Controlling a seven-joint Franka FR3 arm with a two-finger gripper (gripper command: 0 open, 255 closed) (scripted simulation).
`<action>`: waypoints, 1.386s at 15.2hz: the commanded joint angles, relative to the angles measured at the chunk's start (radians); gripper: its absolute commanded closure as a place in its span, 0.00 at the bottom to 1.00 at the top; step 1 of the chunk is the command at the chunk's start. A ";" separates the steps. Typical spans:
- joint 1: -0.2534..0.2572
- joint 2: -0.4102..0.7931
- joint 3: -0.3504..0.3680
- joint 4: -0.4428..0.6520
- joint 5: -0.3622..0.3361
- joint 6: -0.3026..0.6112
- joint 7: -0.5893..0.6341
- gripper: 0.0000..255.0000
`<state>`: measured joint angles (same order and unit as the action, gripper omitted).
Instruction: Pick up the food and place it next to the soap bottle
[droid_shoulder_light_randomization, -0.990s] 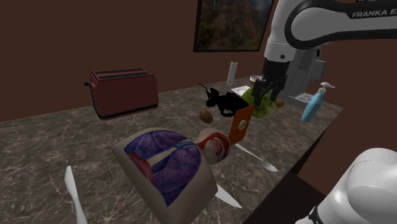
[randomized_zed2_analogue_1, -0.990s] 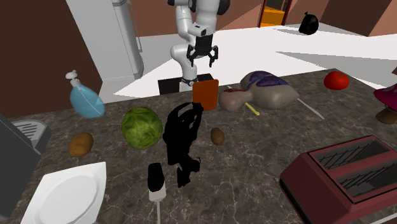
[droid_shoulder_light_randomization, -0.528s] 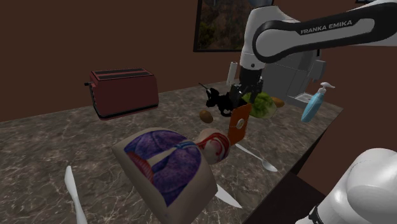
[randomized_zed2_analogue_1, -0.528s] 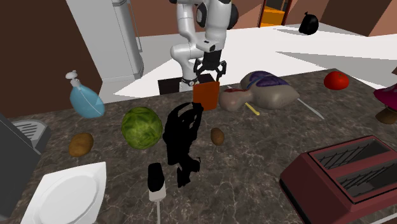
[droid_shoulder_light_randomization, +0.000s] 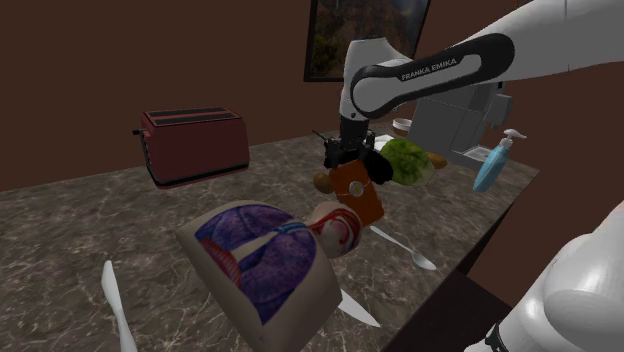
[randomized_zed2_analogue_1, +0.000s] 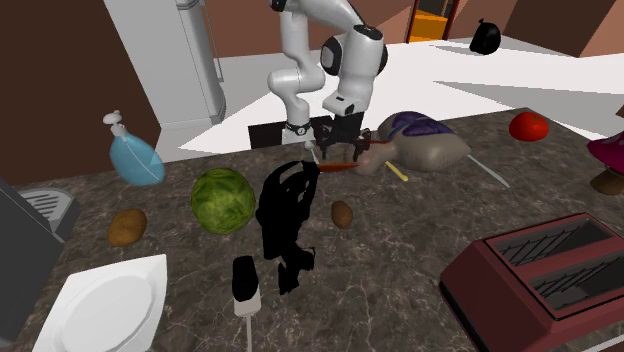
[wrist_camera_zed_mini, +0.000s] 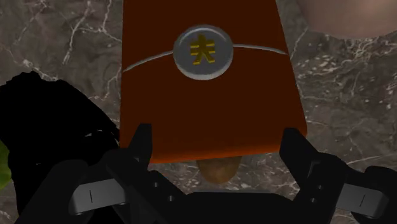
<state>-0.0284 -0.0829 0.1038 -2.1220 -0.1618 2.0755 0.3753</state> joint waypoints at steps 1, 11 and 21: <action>-0.003 0.074 0.002 0.029 -0.023 -0.017 0.028 0.00; 0.015 0.434 -0.016 0.334 -0.119 0.034 0.146 0.00; 0.008 0.474 -0.025 0.302 -0.133 0.106 0.155 0.00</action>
<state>-0.0200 0.3909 0.0793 -1.8187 -0.2945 2.1801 0.5299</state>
